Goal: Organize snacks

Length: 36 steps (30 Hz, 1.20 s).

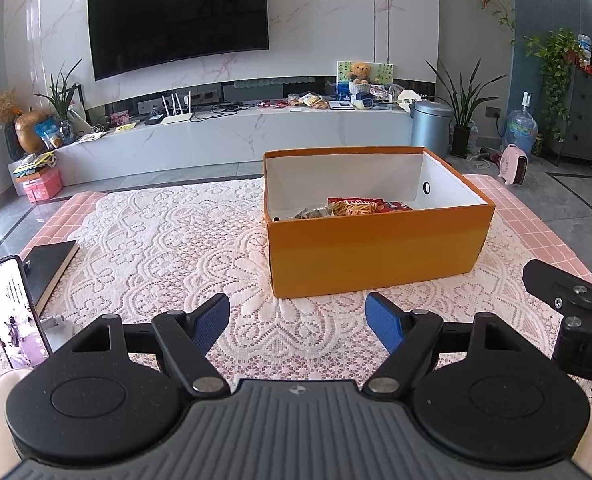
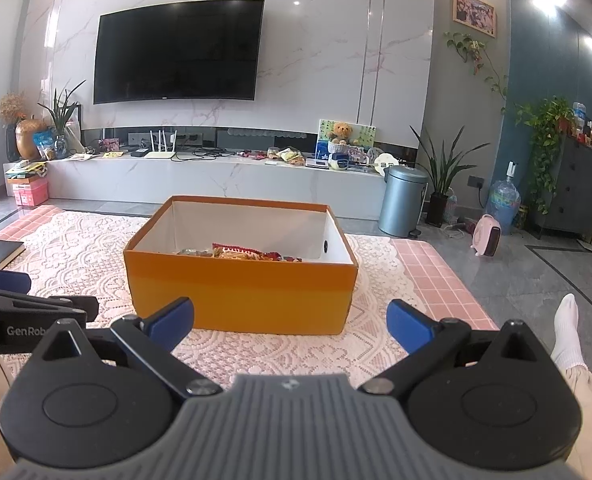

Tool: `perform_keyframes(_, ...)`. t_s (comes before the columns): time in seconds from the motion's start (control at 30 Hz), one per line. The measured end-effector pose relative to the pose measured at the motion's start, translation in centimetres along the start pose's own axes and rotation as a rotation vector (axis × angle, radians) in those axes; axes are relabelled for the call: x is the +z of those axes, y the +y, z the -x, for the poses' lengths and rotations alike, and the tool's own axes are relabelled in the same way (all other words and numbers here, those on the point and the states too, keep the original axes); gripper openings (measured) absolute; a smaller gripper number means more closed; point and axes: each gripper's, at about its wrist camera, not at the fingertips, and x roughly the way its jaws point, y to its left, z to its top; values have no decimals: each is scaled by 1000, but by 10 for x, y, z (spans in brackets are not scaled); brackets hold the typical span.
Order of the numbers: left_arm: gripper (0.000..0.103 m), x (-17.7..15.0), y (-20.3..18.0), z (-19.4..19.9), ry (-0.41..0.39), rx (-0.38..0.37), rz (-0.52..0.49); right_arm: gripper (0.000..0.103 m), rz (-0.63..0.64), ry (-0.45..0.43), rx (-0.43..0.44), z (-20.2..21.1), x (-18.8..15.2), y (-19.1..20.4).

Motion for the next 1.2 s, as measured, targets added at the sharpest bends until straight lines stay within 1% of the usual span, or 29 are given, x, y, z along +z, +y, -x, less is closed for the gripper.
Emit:
perform_keyframes(0.57, 91, -1, -2, 0, 9, 2, 2, 99, 3, 0, 1, 0, 0, 0)
perform_keyframes(0.9, 91, -2, -3, 2, -1, 19, -10, 99, 3, 3, 0, 0, 0, 1)
perform_keyframes(1.2, 91, -2, -3, 3, -6, 20, -11, 99, 5, 12, 7, -2, -3, 0)
